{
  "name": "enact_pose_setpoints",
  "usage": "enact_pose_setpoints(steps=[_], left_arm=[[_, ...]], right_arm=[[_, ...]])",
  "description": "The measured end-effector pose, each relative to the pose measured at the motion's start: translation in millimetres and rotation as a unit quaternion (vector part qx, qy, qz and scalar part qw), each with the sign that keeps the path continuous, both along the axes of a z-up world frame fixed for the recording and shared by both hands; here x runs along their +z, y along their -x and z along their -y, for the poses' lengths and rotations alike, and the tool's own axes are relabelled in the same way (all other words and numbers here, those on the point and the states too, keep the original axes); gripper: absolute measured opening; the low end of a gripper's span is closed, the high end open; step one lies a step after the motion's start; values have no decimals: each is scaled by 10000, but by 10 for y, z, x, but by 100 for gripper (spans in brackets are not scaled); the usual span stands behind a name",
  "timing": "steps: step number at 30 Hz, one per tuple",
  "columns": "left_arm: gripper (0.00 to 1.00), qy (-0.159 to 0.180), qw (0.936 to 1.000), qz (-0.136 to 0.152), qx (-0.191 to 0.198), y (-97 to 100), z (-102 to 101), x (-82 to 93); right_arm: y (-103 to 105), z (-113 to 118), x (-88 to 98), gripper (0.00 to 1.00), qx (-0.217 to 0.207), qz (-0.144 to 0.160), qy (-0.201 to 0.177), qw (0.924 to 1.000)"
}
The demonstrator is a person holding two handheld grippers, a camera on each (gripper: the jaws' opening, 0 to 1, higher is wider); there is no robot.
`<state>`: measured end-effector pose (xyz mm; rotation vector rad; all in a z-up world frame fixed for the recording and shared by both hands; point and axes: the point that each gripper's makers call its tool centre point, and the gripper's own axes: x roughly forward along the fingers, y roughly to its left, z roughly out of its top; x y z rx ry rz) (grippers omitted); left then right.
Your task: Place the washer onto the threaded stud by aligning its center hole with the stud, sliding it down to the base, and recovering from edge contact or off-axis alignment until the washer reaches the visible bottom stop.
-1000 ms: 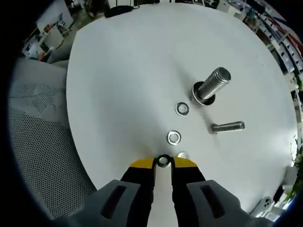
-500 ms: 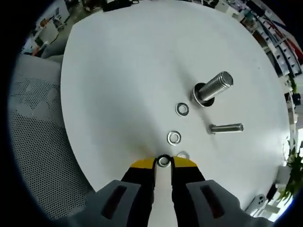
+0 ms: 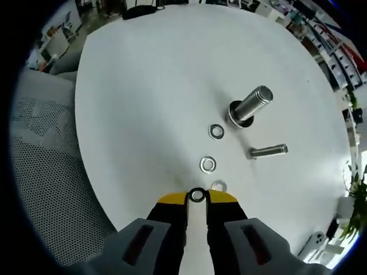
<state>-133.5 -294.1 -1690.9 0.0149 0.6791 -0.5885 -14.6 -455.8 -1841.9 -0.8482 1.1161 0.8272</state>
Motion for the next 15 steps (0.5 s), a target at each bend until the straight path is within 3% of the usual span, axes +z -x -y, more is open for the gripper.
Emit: enact_pose_setpoints(steps=[15], left_arm=[[17,51,9999,95,-6,-21,7,36]], right_arm=[[-499,129,522,13,-670,477,-629,9946]])
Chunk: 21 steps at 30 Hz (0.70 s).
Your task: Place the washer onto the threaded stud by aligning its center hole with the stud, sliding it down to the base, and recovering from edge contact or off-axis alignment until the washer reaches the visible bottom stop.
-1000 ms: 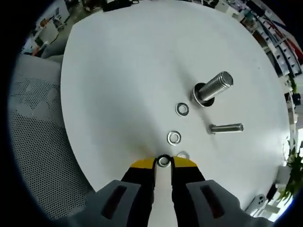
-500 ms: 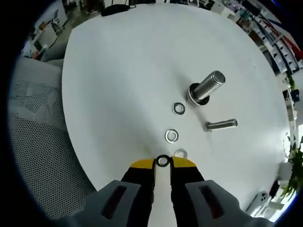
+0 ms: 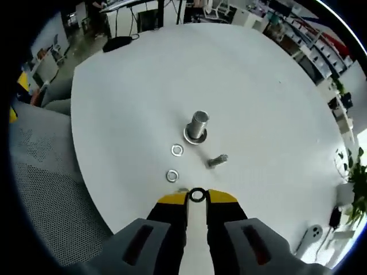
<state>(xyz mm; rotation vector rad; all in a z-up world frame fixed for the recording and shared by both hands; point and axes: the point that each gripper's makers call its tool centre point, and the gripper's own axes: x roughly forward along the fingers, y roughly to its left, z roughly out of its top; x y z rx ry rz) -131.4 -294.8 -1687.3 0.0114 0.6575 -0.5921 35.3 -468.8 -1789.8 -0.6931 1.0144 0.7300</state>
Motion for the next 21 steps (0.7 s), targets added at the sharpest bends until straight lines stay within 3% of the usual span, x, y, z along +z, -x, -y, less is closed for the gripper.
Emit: enact_pose_setpoints(steps=[9,21], left_arm=[[17,7,10000,-9,14,7,-5,-2],[16,9,10000,-16,44,-1,-13,1]], right_arm=[[-275,-99,145,13,43,244,-110,9996],[-327,-201,16,13,432,135,151,9989]])
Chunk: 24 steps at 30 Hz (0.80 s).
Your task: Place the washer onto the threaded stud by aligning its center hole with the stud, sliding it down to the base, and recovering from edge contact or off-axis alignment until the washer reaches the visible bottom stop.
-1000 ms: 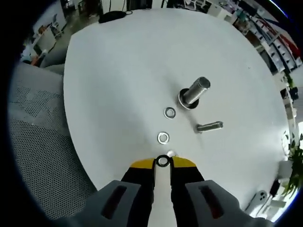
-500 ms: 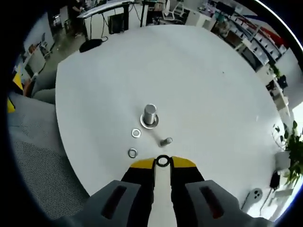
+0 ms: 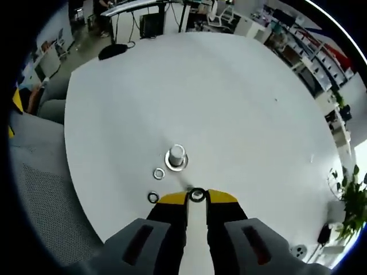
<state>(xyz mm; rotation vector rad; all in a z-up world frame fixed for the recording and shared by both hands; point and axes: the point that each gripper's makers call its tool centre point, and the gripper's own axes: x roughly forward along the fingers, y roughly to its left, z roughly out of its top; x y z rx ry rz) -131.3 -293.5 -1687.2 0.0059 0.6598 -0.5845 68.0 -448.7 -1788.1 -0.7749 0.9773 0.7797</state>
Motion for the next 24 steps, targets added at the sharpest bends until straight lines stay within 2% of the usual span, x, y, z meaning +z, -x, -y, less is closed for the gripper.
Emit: enact_pose_setpoints(steps=[12,24], left_arm=[[16,-3,10000,-13,18,-5,-4,-2],[16,-41,10000,-87,16,5,-11,-32]], right_arm=[[-19,-12,-59,13,41,-121,24,9999],[-53,1,-321,13,156,-362,172,9991]])
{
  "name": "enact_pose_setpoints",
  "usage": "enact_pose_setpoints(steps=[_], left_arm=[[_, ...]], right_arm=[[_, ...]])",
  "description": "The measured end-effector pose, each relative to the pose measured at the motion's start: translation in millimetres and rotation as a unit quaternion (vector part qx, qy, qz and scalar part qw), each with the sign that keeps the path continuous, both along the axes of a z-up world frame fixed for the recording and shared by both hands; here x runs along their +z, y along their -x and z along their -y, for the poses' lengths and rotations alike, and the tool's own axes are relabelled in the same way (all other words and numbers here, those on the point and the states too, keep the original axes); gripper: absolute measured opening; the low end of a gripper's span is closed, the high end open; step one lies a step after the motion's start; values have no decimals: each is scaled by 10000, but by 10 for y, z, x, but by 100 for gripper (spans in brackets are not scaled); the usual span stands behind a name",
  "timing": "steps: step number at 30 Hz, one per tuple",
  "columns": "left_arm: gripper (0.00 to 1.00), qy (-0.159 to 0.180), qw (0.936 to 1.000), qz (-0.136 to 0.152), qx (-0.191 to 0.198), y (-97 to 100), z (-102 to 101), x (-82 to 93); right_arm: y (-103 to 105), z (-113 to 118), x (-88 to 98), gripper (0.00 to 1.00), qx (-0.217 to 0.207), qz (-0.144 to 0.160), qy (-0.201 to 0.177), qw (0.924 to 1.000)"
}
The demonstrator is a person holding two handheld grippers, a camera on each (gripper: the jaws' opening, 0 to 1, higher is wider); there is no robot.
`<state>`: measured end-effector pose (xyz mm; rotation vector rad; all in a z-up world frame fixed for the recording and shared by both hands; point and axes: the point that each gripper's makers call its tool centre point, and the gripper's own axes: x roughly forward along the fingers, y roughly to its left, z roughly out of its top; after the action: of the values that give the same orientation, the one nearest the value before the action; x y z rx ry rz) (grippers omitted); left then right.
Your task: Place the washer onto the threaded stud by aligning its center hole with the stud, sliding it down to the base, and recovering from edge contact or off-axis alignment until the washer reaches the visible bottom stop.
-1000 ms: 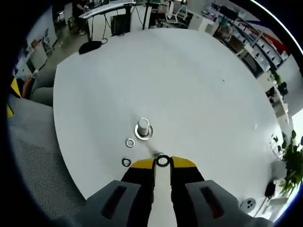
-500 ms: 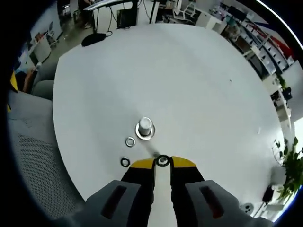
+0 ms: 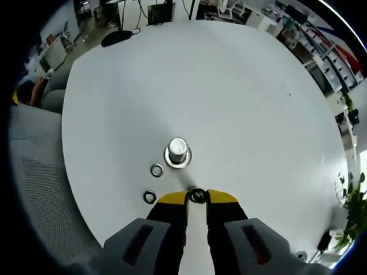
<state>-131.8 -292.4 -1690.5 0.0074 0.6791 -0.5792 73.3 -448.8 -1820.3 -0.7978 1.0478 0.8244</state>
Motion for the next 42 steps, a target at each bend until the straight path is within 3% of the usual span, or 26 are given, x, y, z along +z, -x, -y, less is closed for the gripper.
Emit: enact_pose_setpoints(steps=[13,25,32,39,42], left_arm=[[16,-34,10000,-74,16,4,-6,-28],[16,-45,10000,-70,27,0,-10,-27],[16,-32,10000,-41,38,-2,-11,-15],[16,-42,10000,-55,12,2,-7,-20],[16,-47,10000,-60,10,3,-7,-22]], right_arm=[[-3,51,-251,10,-100,-182,105,9997],[26,137,2,21,-476,-13,-374,9982],[249,277,2,23,-452,-94,-306,9985],[570,172,-169,23,-340,-456,-342,9978],[640,152,-229,23,-161,-479,-221,9985]])
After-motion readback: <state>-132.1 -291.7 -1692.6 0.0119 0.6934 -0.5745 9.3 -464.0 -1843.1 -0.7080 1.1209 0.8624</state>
